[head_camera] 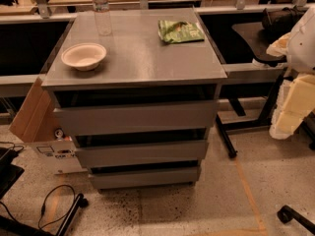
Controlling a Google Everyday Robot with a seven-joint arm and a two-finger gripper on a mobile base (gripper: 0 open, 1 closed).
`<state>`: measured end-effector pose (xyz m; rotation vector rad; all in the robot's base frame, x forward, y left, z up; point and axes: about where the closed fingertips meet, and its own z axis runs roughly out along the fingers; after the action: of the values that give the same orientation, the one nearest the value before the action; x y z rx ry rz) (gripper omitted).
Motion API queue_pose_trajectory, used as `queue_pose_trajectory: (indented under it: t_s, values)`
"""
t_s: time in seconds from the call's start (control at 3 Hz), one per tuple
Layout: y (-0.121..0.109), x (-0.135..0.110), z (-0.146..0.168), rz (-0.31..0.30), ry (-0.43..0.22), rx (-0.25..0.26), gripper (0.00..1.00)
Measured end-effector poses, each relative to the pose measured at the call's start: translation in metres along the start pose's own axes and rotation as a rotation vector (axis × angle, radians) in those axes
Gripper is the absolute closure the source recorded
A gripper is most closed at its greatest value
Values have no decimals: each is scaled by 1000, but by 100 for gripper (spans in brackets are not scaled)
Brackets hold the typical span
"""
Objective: Open top drawer
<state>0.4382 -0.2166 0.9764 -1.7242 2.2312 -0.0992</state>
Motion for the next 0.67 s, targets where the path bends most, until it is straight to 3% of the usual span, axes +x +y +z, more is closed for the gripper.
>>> queue_pose_trajectory:
  t_s: [0.33,0.67]
  values:
    - [1,0,3,1,-4,-1,0]
    - [15,-3,34,14,-51,-18,0]
